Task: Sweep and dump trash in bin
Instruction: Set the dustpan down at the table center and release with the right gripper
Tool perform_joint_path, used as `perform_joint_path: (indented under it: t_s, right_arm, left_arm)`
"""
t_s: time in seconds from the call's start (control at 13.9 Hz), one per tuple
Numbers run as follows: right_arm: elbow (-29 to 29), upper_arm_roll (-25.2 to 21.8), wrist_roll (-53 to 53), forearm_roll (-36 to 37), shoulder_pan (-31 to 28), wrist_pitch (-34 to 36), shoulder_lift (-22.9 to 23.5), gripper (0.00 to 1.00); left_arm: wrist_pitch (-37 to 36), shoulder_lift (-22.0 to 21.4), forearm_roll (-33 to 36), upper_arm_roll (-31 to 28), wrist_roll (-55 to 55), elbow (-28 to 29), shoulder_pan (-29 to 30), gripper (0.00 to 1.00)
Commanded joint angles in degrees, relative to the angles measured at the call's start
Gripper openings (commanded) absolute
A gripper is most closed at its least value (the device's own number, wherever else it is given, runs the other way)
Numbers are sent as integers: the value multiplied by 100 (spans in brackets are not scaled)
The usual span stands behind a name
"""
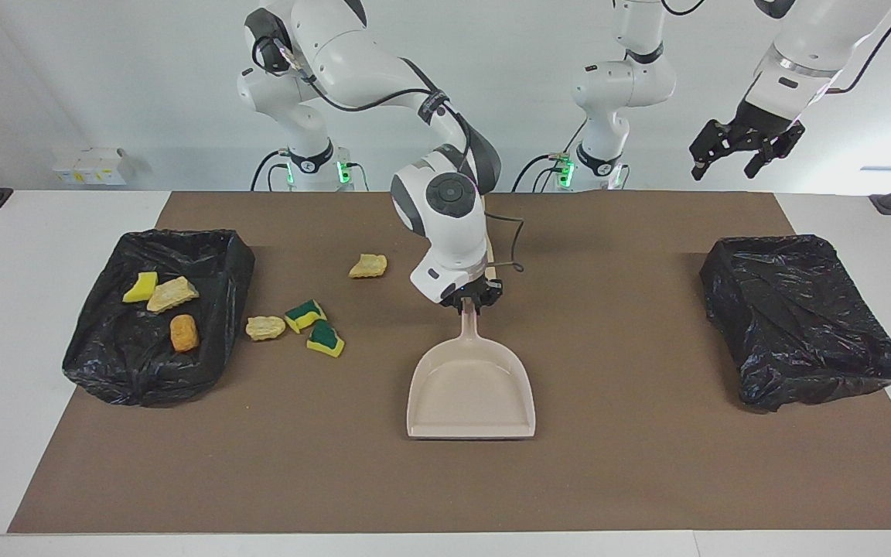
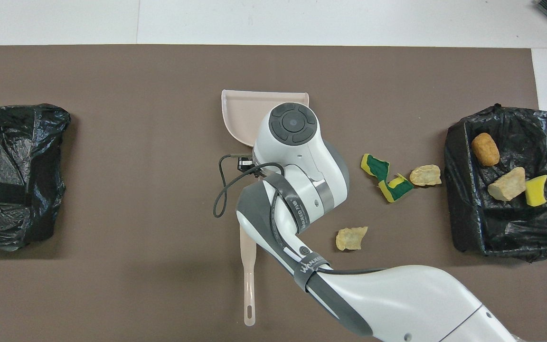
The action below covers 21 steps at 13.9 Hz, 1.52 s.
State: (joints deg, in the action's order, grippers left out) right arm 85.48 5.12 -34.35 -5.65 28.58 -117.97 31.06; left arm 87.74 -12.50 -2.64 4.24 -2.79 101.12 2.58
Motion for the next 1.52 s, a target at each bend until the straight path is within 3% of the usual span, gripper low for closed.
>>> perform_joint_path:
  t_s: [0.0,0.22,0.43,0.87,1.15,1.44]
  right_arm:
    - [-137,-20,34,-42,24,-51,-20,100]
    - [-32,-20,51,-85,-72,107,-222,100]
    - [293,-12,43,-164,-72,458,-722,100]
    - [1592,-11,-72,-173,24,617,-2031,100]
    - [2340,-3,-72,-444,410,433,-2498,100]
    - [3306,-11,-168,-648,902,-355,-2780,100]
  left_arm:
    - [-29,-77,62,-2,-28,31,-29,100]
    - [-29,-77,62,-2,-46,31,-29,100]
    - [-29,-77,53,-2,-55,31,-29,100]
    - [77,-68,62,-2,-72,31,-29,100]
    - [77,-60,62,-2,-72,31,-55,100]
    - [103,-60,62,-2,-72,31,-55,100]
